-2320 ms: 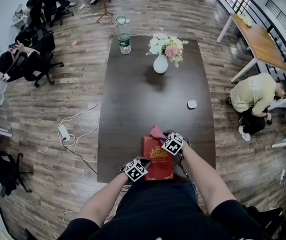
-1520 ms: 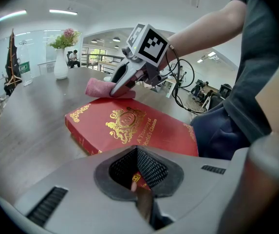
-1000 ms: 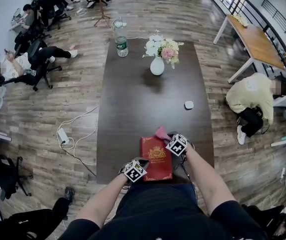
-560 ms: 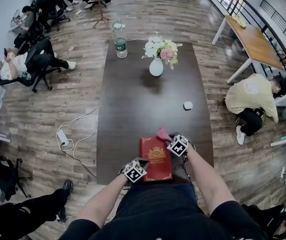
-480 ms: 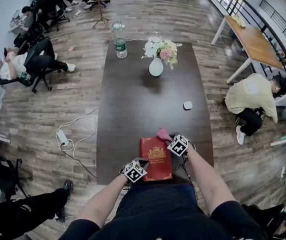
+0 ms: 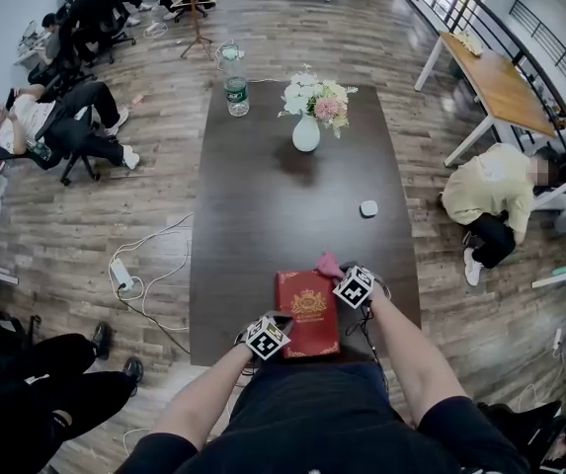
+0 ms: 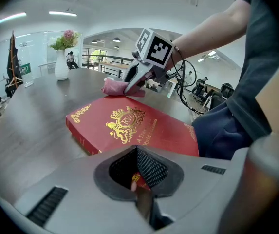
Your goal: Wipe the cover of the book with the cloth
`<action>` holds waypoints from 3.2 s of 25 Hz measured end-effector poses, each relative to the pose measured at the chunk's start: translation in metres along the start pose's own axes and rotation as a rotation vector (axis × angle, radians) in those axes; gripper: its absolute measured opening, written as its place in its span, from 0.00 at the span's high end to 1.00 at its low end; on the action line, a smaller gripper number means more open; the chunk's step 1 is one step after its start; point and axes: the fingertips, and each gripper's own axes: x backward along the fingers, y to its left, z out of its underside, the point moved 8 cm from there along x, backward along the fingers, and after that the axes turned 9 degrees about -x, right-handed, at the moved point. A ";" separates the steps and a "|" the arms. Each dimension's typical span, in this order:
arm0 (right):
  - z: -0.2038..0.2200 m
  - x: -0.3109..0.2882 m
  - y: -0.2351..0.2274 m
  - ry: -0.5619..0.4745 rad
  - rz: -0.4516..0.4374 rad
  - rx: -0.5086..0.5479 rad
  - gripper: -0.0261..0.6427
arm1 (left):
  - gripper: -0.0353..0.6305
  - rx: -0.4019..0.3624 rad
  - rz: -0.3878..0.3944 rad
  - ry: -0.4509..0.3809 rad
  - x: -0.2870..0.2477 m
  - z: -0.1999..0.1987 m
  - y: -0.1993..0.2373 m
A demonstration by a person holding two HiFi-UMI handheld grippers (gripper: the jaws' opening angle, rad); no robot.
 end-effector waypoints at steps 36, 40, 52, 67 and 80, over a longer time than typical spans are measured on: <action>-0.078 0.008 0.083 -0.238 -0.237 0.297 0.80 | 0.95 0.294 -0.219 0.076 0.024 0.004 -0.047; -0.082 0.003 0.090 -0.255 -0.281 0.327 0.80 | 0.95 0.304 -0.270 0.070 0.028 -0.004 -0.050; -0.091 -0.021 0.116 -0.245 -0.335 0.361 0.80 | 0.95 0.319 -0.275 0.072 0.016 -0.008 -0.052; -0.096 -0.042 0.131 -0.198 -0.309 0.443 0.80 | 0.95 0.323 -0.132 0.085 0.016 -0.003 -0.048; -0.085 -0.043 0.119 -0.210 -0.315 0.432 0.80 | 0.95 0.411 -0.179 0.039 0.007 0.001 -0.048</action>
